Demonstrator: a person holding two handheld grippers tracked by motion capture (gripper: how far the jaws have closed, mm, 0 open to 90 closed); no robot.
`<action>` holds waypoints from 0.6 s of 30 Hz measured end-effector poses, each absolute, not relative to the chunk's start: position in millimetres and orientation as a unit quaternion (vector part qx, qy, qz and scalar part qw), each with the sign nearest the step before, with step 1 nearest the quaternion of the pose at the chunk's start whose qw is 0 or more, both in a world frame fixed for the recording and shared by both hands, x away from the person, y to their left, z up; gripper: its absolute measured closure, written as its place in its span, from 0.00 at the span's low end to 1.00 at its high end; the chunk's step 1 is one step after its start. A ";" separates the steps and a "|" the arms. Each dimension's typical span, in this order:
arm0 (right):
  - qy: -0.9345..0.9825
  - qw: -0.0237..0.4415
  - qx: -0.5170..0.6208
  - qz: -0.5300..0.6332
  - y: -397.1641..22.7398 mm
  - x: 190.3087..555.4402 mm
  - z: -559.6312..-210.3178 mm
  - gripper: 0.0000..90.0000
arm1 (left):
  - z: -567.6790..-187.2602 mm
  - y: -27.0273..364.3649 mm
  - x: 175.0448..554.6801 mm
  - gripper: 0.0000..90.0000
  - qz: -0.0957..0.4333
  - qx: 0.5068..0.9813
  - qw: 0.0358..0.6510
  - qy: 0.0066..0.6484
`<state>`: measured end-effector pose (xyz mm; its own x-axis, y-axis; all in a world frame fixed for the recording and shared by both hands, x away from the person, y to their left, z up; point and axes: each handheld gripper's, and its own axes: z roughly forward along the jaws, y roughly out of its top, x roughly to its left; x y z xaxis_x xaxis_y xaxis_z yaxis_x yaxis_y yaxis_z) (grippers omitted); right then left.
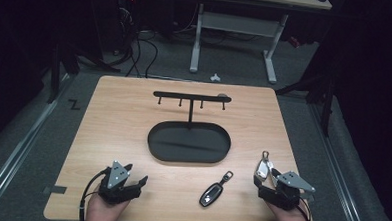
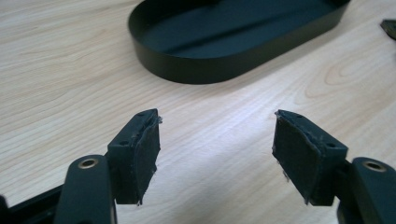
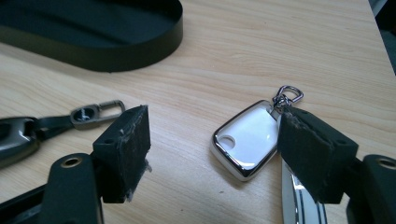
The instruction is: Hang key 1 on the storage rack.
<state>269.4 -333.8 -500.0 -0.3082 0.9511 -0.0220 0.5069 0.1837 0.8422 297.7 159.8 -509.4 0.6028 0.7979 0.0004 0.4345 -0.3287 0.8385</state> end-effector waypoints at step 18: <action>0.734 0.291 0.483 0.378 -317.9 267.4 -503.5 0.29 | -513.3 157.7 304.9 0.37 0.192 0.780 0.446 0.395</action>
<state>267.4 -317.9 -503.5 -0.3648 0.9290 -0.0619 0.4893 0.2479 0.8362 304.9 157.7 -513.3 0.6141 0.7874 -0.0527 0.4455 -0.2908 0.8467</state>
